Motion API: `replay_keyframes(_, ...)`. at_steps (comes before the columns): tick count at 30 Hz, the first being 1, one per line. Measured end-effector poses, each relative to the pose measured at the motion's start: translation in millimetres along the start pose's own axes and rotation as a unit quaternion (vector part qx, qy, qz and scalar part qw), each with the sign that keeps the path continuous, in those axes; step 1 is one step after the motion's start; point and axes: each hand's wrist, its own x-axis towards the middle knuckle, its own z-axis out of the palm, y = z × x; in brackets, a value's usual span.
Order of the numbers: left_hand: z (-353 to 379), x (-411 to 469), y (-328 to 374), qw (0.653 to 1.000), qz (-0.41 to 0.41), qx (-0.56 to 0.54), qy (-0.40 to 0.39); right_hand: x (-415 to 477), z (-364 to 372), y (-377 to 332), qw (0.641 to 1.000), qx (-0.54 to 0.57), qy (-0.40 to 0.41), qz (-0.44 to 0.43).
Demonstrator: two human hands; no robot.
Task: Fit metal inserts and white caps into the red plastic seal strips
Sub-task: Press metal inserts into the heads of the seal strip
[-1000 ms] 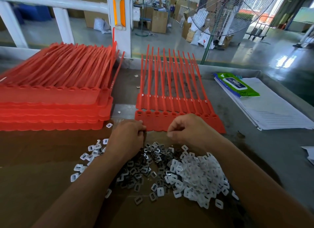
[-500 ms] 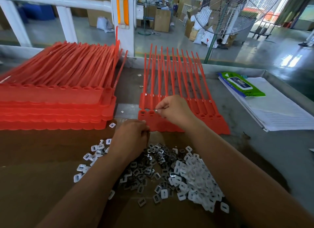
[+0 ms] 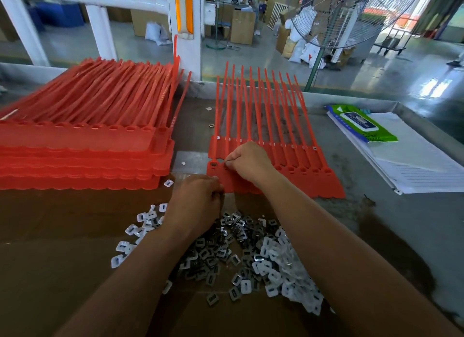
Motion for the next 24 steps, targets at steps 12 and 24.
replay_keyframes(12,0,1,0,1.000,-0.002,0.004,-0.005,4,0,-1,1.000,-0.006,0.019,0.008)
replay_keyframes(24,1,1,-1,1.000,-0.012,0.008,-0.010,-17,-23,4,0.993,0.119,0.022,-0.005)
